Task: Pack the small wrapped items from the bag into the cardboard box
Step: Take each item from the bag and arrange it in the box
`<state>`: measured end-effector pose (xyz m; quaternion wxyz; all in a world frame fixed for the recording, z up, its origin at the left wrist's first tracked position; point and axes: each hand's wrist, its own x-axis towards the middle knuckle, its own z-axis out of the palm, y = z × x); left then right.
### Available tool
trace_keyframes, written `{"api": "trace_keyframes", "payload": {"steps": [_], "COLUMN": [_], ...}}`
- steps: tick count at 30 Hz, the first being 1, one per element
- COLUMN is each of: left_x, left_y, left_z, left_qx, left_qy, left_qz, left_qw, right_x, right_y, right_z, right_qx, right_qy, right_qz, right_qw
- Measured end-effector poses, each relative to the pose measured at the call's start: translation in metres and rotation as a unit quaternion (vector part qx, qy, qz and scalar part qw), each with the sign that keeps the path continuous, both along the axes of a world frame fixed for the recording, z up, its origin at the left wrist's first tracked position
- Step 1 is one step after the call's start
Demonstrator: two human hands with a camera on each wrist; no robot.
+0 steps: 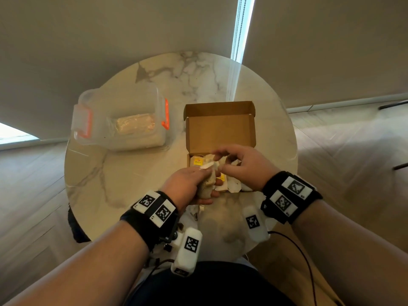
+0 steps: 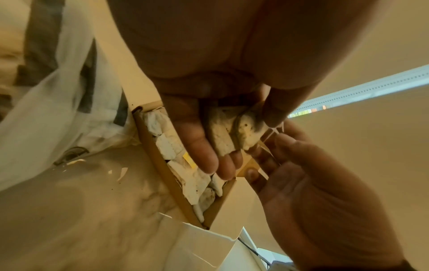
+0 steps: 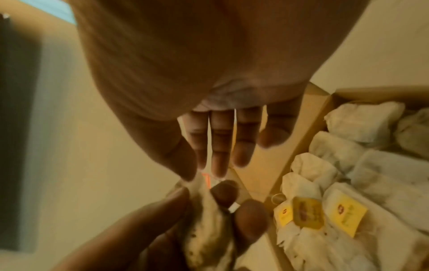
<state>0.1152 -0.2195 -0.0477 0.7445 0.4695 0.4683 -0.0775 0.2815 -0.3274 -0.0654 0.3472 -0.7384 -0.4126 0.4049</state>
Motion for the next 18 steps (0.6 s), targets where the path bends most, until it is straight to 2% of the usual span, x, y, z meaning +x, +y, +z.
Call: {"api": "trace_keyframes", "payload": {"steps": [3, 6, 9, 11, 18], "left_x": [0.003, 0.002, -0.002, -0.007, -0.023], "left_y": [-0.003, -0.006, -0.004, 0.001, 0.014], "left_z": [0.000, -0.001, -0.002, -0.004, -0.004], "left_qx": [0.009, 0.025, 0.044, 0.058, 0.058], "left_qy": [0.003, 0.007, 0.014, 0.020, 0.018], "left_qz": [-0.041, -0.069, -0.084, -0.076, -0.020], "left_qw": [0.999, 0.997, 0.995, 0.995, 0.998], "right_x": [-0.002, -0.006, -0.008, -0.009, -0.010], "right_y": [0.001, -0.003, -0.007, -0.009, -0.012], "right_z": [0.005, 0.003, 0.002, 0.005, 0.011], "right_qx": [-0.018, -0.015, -0.008, -0.022, 0.000], "right_qy": [0.016, 0.024, 0.140, 0.184, 0.169], "right_qz": [0.022, -0.025, -0.087, -0.103, -0.130], "right_qw": [0.999, 0.999, 0.986, 0.977, 0.977]}}
